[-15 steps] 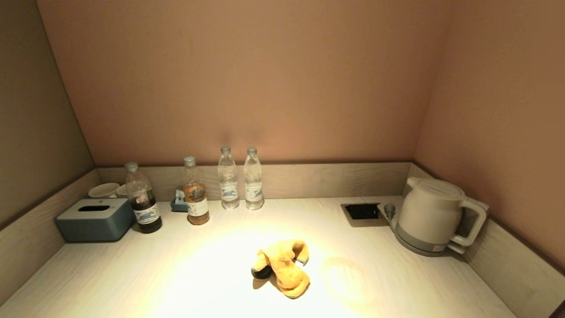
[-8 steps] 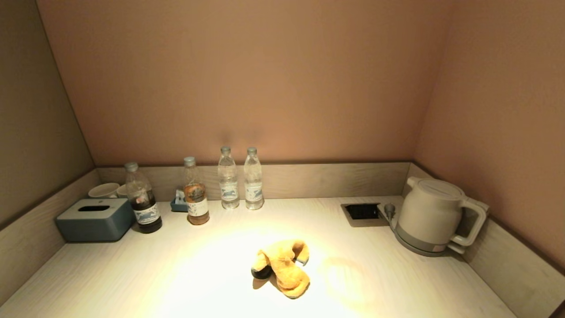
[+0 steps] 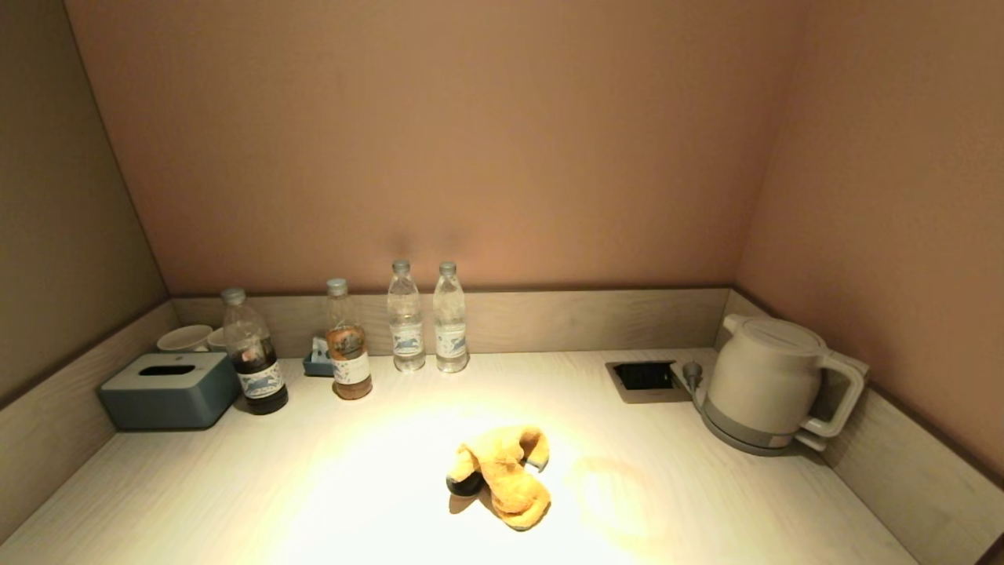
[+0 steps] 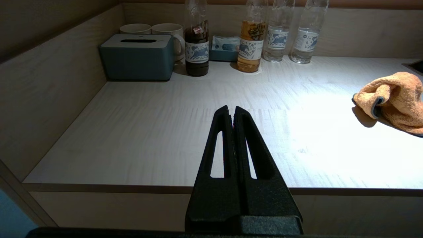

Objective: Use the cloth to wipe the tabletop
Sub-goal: Pick up the tablecloth

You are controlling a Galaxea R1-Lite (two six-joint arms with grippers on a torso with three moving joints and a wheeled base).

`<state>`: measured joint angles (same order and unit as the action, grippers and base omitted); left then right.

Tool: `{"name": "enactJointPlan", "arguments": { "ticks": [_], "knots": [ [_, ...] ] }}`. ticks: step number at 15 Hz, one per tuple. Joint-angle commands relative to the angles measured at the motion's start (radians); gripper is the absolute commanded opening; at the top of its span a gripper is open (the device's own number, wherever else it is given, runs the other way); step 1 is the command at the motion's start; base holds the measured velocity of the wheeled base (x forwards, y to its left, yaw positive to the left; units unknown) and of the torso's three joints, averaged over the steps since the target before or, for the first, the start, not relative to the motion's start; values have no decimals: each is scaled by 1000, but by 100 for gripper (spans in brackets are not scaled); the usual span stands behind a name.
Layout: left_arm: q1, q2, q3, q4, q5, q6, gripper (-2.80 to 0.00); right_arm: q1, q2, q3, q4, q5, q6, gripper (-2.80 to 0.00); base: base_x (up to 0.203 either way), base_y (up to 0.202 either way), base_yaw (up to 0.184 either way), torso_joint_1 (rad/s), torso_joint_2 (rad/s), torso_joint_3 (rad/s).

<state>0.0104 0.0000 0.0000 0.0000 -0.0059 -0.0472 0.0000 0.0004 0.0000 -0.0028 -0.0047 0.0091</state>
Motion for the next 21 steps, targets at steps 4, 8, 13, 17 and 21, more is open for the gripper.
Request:
{"name": "enactJointPlan", "arguments": {
  "ticks": [4, 8, 13, 17, 21],
  "knots": [
    [0, 2, 0, 0, 0, 0, -280, 0, 0, 0, 0, 0, 0, -280, 0, 0, 0, 0, 0, 0],
    [0, 2, 0, 0, 0, 0, -280, 0, 0, 0, 0, 0, 0, -280, 0, 0, 0, 0, 0, 0],
    [0, 2, 0, 0, 0, 0, -280, 0, 0, 0, 0, 0, 0, -280, 0, 0, 0, 0, 0, 0],
    [0, 2, 0, 0, 0, 0, -280, 0, 0, 0, 0, -1, -5, -280, 0, 0, 0, 0, 0, 0],
    [0, 2, 0, 0, 0, 0, -280, 0, 0, 0, -2, -8, -14, -280, 0, 0, 0, 0, 0, 0]
  ]
}}
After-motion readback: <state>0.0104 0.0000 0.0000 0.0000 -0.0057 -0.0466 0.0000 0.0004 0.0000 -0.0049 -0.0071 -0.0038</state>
